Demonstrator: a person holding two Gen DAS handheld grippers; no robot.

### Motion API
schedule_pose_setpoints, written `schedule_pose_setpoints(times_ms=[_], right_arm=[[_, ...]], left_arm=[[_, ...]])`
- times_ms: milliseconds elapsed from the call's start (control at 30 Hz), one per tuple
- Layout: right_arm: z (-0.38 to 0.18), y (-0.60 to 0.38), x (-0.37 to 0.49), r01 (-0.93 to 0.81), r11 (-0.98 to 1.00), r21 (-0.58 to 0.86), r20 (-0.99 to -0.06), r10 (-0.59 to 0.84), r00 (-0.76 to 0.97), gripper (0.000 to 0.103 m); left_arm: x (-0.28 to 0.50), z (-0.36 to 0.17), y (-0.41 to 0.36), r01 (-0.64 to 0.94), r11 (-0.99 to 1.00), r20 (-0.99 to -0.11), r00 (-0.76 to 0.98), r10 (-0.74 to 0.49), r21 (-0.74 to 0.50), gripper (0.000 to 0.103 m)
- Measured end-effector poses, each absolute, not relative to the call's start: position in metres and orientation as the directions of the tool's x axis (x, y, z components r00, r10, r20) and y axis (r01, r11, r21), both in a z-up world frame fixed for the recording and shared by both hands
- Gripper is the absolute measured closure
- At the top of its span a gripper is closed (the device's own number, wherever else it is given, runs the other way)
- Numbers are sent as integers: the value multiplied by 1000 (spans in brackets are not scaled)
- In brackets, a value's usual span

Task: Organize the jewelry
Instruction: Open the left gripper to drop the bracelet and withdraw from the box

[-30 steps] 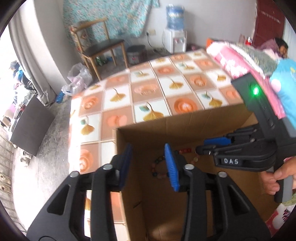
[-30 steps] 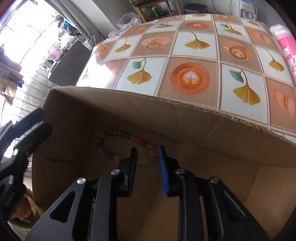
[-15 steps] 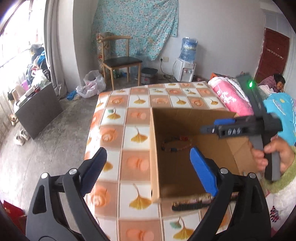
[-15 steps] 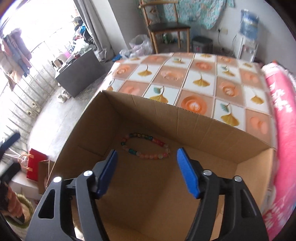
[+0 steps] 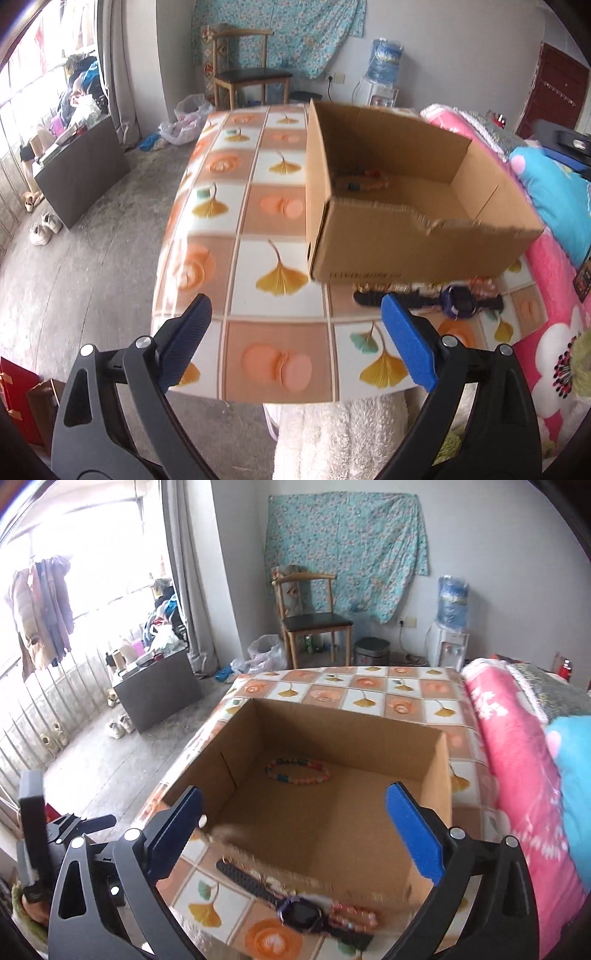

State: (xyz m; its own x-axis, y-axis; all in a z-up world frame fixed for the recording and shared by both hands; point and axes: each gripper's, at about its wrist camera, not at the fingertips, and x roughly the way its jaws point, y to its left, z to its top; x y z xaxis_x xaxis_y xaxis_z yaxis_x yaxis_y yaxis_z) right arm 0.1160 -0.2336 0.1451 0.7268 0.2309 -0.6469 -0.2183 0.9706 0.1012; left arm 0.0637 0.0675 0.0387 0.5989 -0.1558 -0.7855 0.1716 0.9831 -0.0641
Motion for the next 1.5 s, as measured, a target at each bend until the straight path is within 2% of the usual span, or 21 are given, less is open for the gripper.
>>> schedule_pose_setpoints(times_ms=[100,333,533,667,1500], right_arm=[[127,-236,90,-196,977,87,-670,203,714,6],[41,-242,63,-107,991,74,-820,122,559,6],[-4,-250,64,-32,999,31,-877,43,478,6],[-16,-253,68,-29,1000,5,-889,18,458,6],[-29,-259,82,21,1000,14,-884,3,468,6]], left_arm=[[62,12,61,167,986,-816,565,-118,-27,14],[66,-24,42,178,982,-855,517,-45,57,14],[67,-42,36,181,980,-874,486,-14,85,13],[67,-43,35,164,984,-870,492,-19,71,8],[74,-46,43,149,989,-882,468,-62,9,7]])
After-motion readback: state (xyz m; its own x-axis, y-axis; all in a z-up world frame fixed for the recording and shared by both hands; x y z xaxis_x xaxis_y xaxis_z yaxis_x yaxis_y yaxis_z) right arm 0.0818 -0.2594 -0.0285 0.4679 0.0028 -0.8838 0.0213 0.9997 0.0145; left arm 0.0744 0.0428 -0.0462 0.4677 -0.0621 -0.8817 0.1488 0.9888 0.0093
